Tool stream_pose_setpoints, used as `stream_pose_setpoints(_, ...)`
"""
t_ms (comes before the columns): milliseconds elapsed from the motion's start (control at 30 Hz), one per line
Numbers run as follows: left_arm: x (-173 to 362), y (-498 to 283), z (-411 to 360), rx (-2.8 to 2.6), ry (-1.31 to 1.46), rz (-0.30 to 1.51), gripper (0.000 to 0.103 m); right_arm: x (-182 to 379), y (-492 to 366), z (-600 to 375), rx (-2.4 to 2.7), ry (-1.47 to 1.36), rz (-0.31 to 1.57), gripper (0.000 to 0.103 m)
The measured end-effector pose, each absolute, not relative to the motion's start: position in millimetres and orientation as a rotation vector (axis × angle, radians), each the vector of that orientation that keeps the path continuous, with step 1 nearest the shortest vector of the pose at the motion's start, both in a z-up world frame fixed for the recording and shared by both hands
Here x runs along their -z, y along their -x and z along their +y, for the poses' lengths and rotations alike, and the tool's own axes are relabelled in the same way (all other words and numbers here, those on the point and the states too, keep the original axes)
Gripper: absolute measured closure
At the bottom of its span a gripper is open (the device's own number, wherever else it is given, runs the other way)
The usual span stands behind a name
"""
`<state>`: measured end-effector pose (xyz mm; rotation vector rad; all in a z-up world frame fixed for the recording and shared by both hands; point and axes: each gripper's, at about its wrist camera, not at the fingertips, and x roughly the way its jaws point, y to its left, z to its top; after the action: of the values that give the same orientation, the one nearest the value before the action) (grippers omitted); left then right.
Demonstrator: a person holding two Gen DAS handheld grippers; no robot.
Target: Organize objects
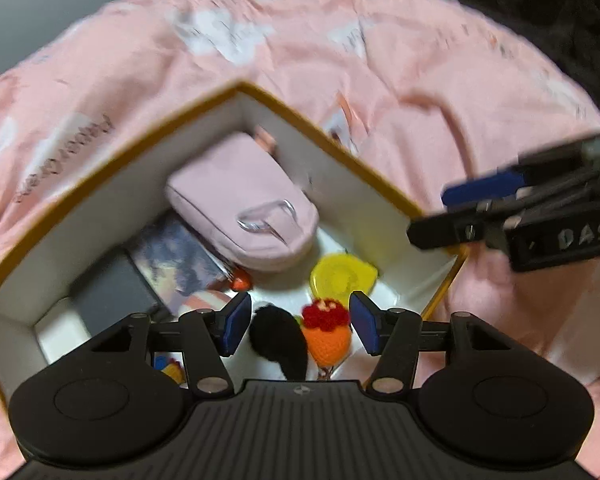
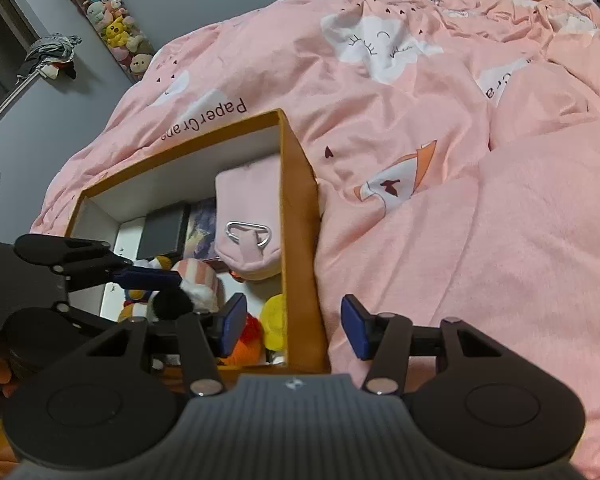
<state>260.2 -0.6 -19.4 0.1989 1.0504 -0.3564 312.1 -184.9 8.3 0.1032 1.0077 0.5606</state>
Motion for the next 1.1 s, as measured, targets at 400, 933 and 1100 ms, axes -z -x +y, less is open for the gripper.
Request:
stream_pose_setpoints(400, -73.2, -162.2, 55.2, 0.099, 0.151, 0.669, 0.038, -72.9, -237.8, -170.1, -0.622, -0.061, 0.777, 0.041)
stream_pose_setpoints(933, -93.2, -49.3, 44.2, -0.18, 0.07, 0.545, 0.029, -103.5, -132.4, -151.2, -0.687, 0.053, 0.568, 0.025)
stream_pose_setpoints(1100, -79.2, -31.6, 40.5, -0.211, 0.063, 0.554, 0.029, -90.1, -116.8, -153.7, -0.645, 0.076, 0.566, 0.024)
